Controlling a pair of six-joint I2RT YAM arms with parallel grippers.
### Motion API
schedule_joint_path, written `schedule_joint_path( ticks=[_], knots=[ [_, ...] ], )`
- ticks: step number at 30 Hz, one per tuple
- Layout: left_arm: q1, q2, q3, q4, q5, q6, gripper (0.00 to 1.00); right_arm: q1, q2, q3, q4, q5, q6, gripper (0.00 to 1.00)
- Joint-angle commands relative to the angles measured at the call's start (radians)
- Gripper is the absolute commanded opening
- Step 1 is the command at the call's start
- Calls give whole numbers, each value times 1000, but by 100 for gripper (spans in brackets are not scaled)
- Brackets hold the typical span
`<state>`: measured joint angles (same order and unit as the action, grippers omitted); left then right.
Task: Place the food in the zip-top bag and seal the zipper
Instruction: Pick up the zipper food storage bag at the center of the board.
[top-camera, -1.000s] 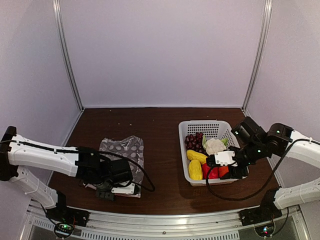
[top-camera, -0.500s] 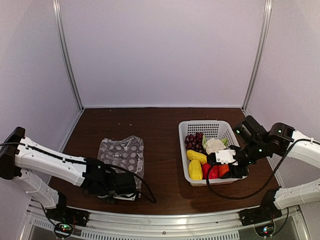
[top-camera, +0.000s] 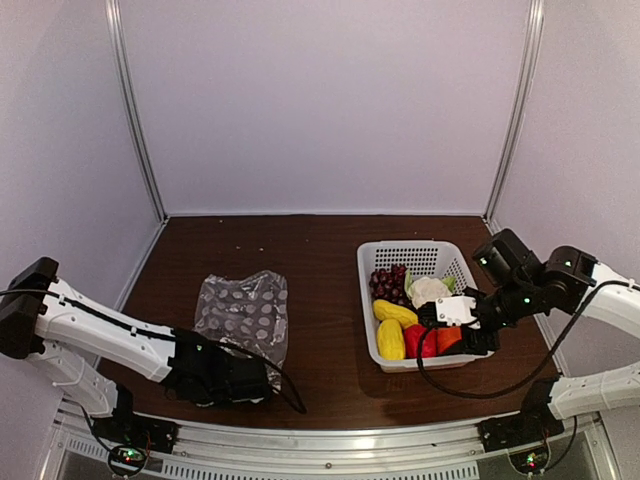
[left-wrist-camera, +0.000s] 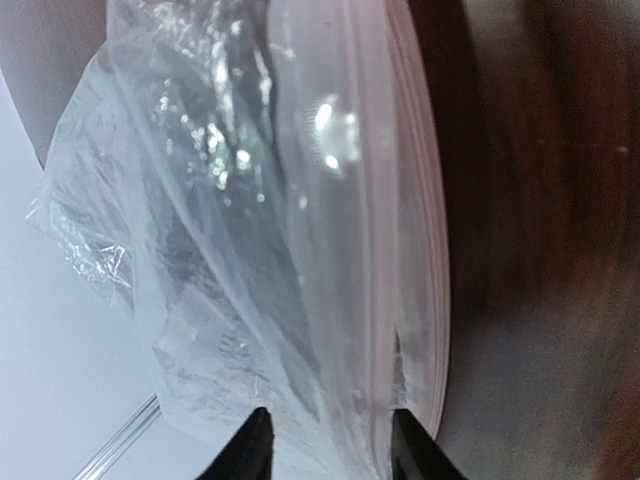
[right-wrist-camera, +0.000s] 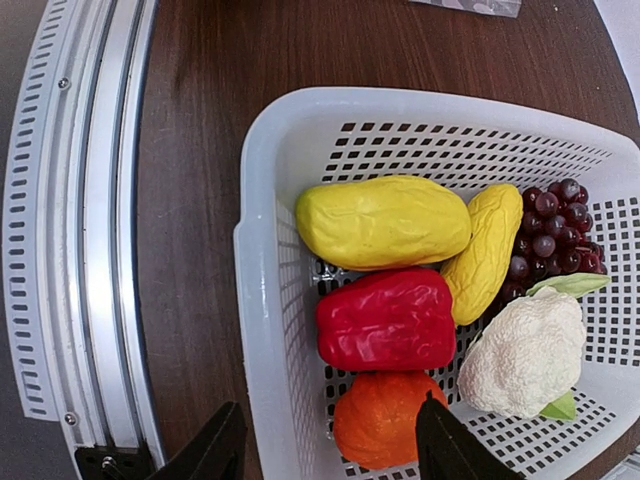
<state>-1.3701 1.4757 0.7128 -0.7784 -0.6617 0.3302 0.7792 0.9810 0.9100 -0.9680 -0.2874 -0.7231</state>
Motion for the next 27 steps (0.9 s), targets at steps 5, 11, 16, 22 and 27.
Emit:
schedule_joint_path(
  ticks=[5,11,16,22,27],
  knots=[
    [-3,41,67,34,-202,-15,15,-6,-37,-6,25,17,32,59],
    [23,50,232,-51,-218,-125,7,-10,-2,101,28,-11,86,58],
    [104,30,409,-115,-186,-242,0,-23,48,208,135,66,202,67],
    [221,0,570,-122,-107,-401,0,-38,187,341,296,181,359,89],
    [306,-52,643,17,101,-572,0,-39,403,556,340,147,502,88]
  ],
)
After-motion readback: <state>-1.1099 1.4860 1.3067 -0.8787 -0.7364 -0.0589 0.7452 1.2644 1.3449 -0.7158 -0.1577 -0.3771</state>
